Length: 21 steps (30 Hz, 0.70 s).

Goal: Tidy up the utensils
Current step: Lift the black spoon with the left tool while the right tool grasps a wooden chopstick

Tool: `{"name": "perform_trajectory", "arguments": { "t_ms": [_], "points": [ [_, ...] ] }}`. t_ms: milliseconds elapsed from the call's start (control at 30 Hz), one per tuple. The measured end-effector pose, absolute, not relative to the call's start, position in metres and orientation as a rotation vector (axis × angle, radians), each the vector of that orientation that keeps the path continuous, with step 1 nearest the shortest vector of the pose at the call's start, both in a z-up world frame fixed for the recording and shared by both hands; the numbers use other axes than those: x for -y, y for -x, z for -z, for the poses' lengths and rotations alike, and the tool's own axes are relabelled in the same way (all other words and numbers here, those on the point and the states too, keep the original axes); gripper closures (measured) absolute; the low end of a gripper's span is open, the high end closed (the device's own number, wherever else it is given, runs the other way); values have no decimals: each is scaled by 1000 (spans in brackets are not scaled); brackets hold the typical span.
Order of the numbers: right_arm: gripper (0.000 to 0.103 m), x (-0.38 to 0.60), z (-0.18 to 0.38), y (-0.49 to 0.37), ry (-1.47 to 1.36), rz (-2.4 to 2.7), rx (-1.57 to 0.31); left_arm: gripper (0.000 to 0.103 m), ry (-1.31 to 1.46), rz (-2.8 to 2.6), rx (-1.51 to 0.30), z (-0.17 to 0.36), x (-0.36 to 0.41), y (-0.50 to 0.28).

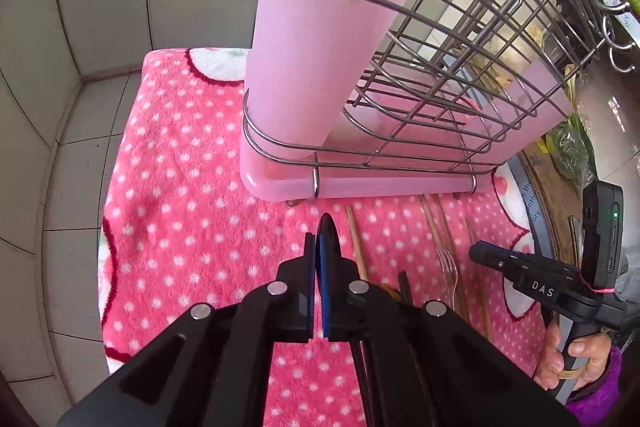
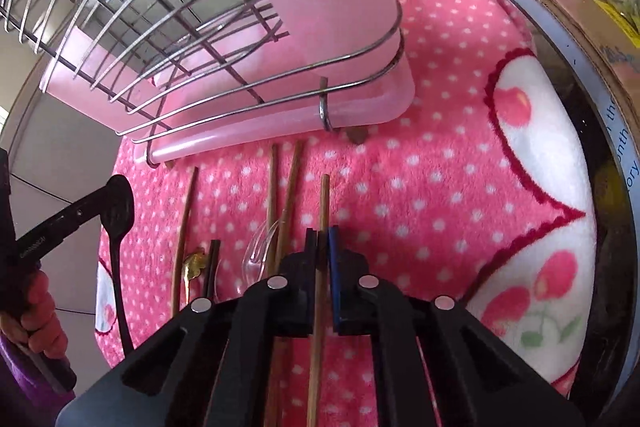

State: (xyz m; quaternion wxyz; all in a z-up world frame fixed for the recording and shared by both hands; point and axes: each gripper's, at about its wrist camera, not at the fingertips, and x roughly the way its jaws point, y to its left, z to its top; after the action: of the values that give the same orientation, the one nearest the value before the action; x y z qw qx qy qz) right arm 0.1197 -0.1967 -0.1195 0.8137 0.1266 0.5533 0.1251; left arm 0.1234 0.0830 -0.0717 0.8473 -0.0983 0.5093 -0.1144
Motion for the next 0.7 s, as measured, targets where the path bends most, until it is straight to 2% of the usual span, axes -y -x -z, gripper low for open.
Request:
{"name": "perform_trajectory", "arguments": {
  "t_ms": [700],
  "points": [
    [97,235,12,-61,-290,-242,-802,102,187,167,-740,-21,-93,-65]
  ]
}}
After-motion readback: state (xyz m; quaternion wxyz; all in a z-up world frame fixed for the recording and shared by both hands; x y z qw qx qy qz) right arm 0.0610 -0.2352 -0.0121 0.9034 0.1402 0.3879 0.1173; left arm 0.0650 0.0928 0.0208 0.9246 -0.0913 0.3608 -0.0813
